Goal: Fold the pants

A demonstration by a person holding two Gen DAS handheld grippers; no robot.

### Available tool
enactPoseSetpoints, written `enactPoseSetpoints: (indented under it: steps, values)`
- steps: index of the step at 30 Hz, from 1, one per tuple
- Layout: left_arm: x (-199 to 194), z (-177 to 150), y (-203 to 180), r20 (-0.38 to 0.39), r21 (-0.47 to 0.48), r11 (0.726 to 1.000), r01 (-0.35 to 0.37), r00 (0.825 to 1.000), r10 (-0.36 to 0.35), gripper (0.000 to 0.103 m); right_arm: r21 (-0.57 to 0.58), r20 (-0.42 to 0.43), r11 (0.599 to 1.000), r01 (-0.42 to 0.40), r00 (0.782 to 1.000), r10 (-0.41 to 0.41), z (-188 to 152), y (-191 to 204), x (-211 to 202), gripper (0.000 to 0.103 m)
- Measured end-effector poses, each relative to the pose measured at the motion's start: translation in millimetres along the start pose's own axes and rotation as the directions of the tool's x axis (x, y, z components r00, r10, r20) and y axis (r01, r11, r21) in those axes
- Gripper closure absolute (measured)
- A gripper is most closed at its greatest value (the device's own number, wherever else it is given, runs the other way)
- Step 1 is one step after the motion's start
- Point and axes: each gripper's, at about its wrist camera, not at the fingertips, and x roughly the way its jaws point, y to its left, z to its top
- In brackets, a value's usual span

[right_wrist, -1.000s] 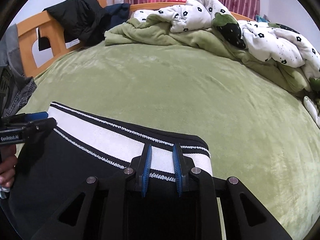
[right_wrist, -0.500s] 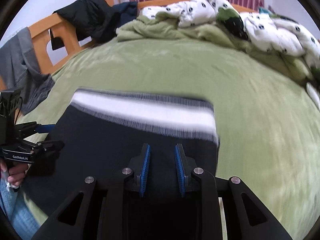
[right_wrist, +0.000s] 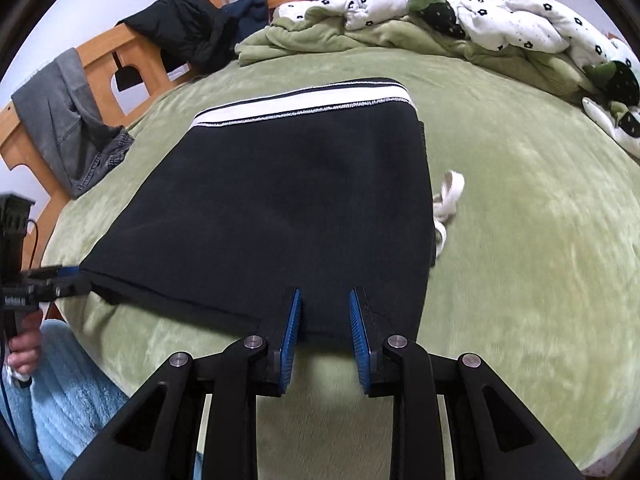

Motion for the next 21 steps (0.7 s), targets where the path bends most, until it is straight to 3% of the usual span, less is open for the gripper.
enactPoseSetpoints:
  steps: [2, 4, 9, 10, 12, 13, 14, 16, 18, 19, 21]
  values:
    - [-0.6, -8.7, -9.6, 0.015, 0.076, 0.992, -0.103, 0.995, 0.102, 0.028, 0.016, 0.004, 1.0, -0.01, 1.0, 0.009, 0.1, -2.5, -2.3, 0.078]
    - [-2.3, -11.3, -15.5, 0.048, 0.131, 0.975, -0.181, 0.983, 0.176, 0.038, 0.025, 0.011, 1.0, -0.013, 1.0, 0.012, 2.9, -3.7, -4.2, 0.078]
    - [6.8, -9.4, -30.9, 0.075, 0.24, 0.935, -0.26, 0.966, 0.249, 0.04, 0.037, 0.018, 0.999, -0.012, 1.0, 0.011, 6.2, -3.7, -5.4, 0.078]
    - [10.0, -9.0, -36.8, 0.089, 0.265, 0.923, -0.279, 0.96, 0.265, 0.043, 0.034, 0.018, 0.999, -0.007, 1.0, 0.007, 7.0, -2.9, -4.7, 0.078]
    - [14.7, -7.5, -45.0, 0.129, 0.295, 0.907, -0.299, 0.954, 0.272, 0.062, 0.023, 0.018, 1.0, 0.004, 1.0, -0.005, 7.7, -0.7, -4.6, 0.078]
    - [17.4, -5.7, -46.2, 0.134, 0.296, 0.909, -0.295, 0.955, 0.266, 0.081, 0.019, 0.02, 1.0, 0.009, 1.0, -0.009, 7.8, 0.5, -4.7, 0.078]
    - [18.3, -2.8, -45.6, 0.14, 0.279, 0.914, -0.294, 0.954, 0.264, 0.088, 0.015, 0.021, 1.0, 0.011, 1.0, -0.012, 8.2, 1.1, -4.6, 0.078]
    - [1.1, -0.4, -37.1, 0.223, 0.188, 0.946, -0.266, 0.949, 0.222, 0.092, 0.008, 0.022, 1.0, 0.022, 1.0, -0.022, 7.3, 2.4, -4.9, 0.078]
    - [-16.1, -0.6, -21.9, 0.265, 0.084, 0.983, -0.163, 0.955, 0.136, 0.092, 0.008, 0.025, 1.0, 0.027, 0.999, -0.027, 5.7, 1.1, -5.3, 0.078]
    - [-11.8, -0.2, -16.8, 0.244, 0.054, 0.99, -0.134, 0.963, 0.117, 0.092, 0.011, 0.022, 1.0, 0.027, 0.999, -0.027, 4.7, -0.7, -4.5, 0.078]
    - [7.9, -3.6, -12.5, 0.165, 0.051, 0.984, -0.168, 0.974, 0.158, 0.091, 0.016, 0.009, 1.0, 0.027, 1.0, -0.027, 3.4, -2.5, 0.1, 0.078]
